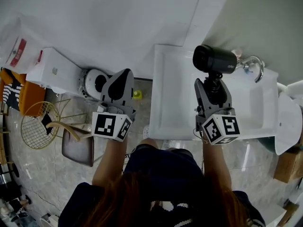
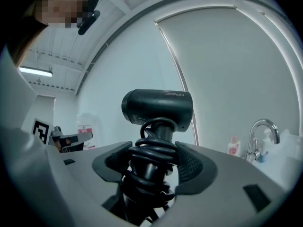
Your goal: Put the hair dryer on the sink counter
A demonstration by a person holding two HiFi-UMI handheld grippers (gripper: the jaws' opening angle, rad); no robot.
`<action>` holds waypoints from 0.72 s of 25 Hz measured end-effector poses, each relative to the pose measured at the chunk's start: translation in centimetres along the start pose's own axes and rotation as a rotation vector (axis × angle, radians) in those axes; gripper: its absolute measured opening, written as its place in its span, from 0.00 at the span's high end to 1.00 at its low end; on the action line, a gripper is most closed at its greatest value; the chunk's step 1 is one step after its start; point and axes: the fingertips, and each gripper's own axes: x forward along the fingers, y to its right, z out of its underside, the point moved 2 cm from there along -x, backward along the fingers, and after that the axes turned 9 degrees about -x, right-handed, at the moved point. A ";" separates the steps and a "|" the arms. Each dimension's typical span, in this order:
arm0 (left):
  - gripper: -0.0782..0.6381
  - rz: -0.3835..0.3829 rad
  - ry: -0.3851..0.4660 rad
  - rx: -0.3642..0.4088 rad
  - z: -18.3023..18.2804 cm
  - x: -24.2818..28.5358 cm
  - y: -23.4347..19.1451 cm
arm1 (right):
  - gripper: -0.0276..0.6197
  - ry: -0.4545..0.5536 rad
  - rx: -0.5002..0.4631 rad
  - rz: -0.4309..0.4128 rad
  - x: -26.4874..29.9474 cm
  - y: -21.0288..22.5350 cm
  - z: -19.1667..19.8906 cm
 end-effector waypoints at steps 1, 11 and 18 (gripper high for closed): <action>0.87 0.012 -0.009 -0.004 0.2 0.7 -0.6 | 0.50 -0.033 0.005 0.007 1.0 -0.2 1.1; 0.87 0.064 -0.119 -0.049 4.3 4.3 -6.1 | 0.50 -0.406 0.098 0.017 8.1 -2.7 16.3; 0.87 0.056 -0.160 -0.072 6.5 4.7 -9.0 | 0.50 -0.644 0.092 -0.014 9.4 -4.3 25.1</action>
